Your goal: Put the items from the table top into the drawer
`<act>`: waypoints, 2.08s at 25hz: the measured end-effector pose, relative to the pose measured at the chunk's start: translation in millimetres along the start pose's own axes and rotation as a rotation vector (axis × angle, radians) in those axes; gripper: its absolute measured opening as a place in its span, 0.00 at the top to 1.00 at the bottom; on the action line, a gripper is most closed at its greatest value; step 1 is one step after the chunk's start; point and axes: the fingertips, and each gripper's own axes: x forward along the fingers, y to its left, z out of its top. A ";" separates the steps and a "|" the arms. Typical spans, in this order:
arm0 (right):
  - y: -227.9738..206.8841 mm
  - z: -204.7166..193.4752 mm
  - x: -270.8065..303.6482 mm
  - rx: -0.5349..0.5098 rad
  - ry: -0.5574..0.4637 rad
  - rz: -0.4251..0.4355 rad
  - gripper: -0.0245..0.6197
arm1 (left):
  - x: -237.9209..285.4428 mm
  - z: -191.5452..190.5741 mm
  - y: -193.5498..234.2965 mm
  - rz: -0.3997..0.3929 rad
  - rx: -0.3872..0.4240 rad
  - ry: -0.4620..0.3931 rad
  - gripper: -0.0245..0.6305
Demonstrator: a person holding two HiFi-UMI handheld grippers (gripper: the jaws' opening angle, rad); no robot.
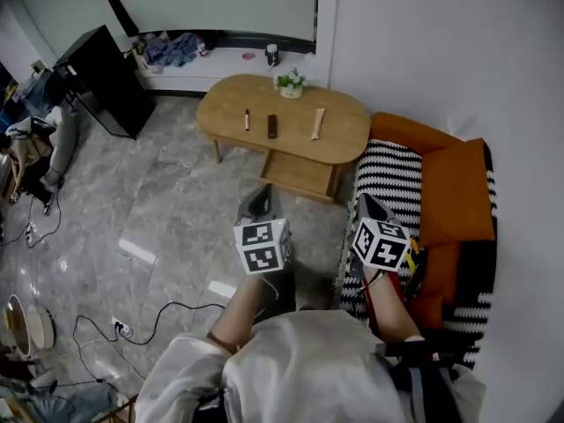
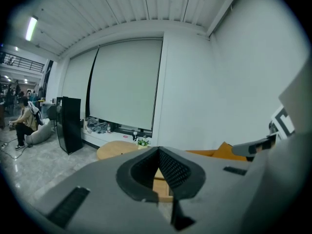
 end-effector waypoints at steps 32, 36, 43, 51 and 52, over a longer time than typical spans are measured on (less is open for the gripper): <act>38.6 140.5 324.1 -0.042 0.066 -0.084 0.97 | 310.3 78.3 162.2 -0.028 -0.054 0.115 0.95; 30.8 147.8 367.7 -0.053 0.097 -0.033 0.97 | 333.6 70.9 161.1 0.014 -0.052 0.145 0.95; 1.1 151.0 443.2 -0.088 0.179 0.049 0.97 | 386.8 44.4 155.9 0.082 -0.111 0.213 0.95; -31.6 78.9 510.9 -0.102 0.303 0.075 0.97 | 436.4 -36.3 167.0 0.136 -0.121 0.313 0.95; -36.7 67.6 518.5 -0.098 0.313 0.067 0.97 | 444.3 -48.3 167.8 0.135 -0.122 0.319 0.96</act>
